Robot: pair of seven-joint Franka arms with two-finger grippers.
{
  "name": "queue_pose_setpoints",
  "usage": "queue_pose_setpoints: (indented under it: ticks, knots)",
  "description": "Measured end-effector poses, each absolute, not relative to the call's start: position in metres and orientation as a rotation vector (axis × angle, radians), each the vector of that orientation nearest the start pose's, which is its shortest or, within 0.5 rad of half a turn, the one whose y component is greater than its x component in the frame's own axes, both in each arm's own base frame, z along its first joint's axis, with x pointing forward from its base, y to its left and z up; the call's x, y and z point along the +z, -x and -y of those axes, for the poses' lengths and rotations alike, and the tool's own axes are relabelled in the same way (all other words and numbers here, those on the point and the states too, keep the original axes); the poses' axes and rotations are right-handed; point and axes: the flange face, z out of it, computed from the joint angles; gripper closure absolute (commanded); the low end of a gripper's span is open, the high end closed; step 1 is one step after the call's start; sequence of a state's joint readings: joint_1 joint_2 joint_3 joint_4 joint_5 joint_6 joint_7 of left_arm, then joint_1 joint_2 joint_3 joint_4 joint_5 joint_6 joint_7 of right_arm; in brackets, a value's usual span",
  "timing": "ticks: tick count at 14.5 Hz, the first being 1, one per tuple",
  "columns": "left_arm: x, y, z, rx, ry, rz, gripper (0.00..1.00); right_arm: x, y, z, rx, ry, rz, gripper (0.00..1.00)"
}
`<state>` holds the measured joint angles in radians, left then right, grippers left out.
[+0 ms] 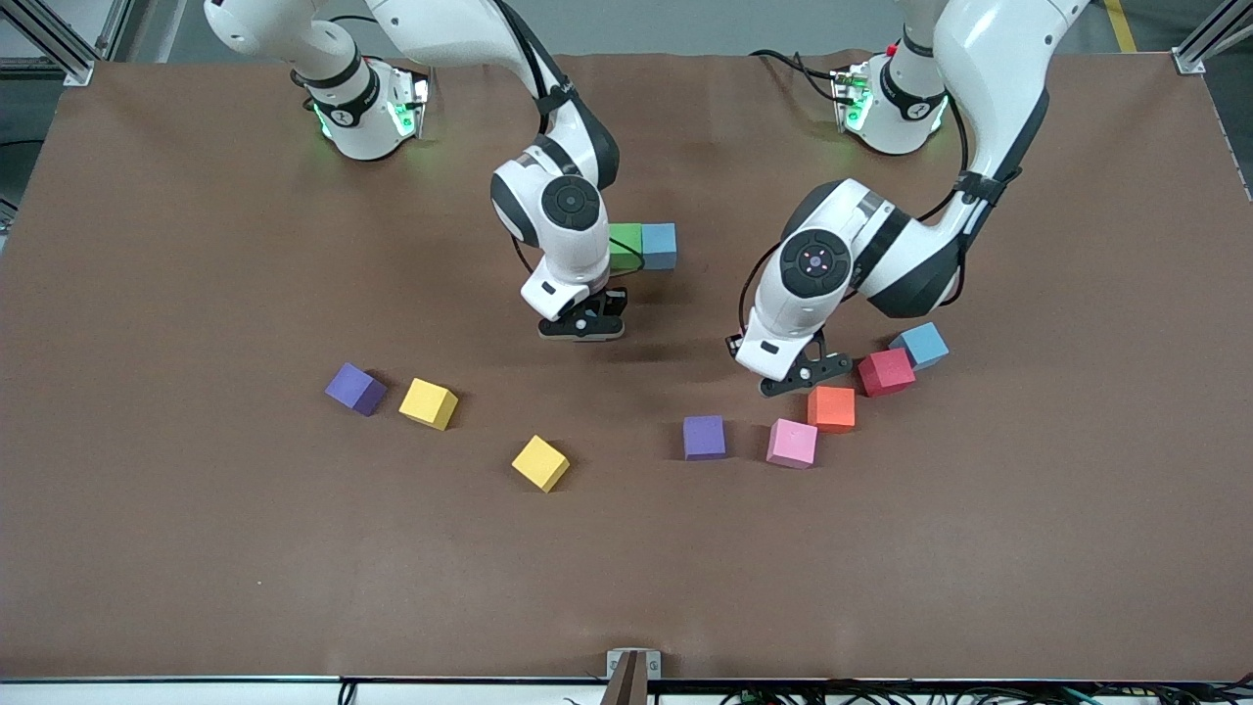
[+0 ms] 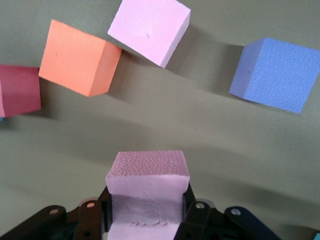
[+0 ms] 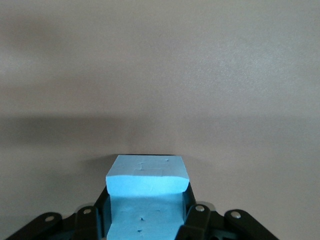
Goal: Arrange 11 blocks into digit 3
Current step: 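Lower the light blue cube by the row while the left gripper carries pink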
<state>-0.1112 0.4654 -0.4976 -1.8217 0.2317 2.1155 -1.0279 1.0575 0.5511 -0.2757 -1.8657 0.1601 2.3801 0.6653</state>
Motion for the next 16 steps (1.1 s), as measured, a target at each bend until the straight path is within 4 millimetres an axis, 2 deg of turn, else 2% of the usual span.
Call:
queue_pose_setpoints:
  ticks: [3,7,16]
  knots:
    - [0.299,-0.53,0.342,0.135,3.01,0.632,0.54,0.227,-0.442,-0.46,-0.023,3.174,0.043,0.97]
    - [0.299,-0.531,0.342,0.126,2.948,0.853,0.54,0.227,-0.44,-0.461,-0.023,3.175,0.03,0.97]
    - [0.301,-0.525,0.353,0.089,2.636,1.553,0.54,0.227,-0.435,-0.466,-0.024,3.175,0.004,0.97]
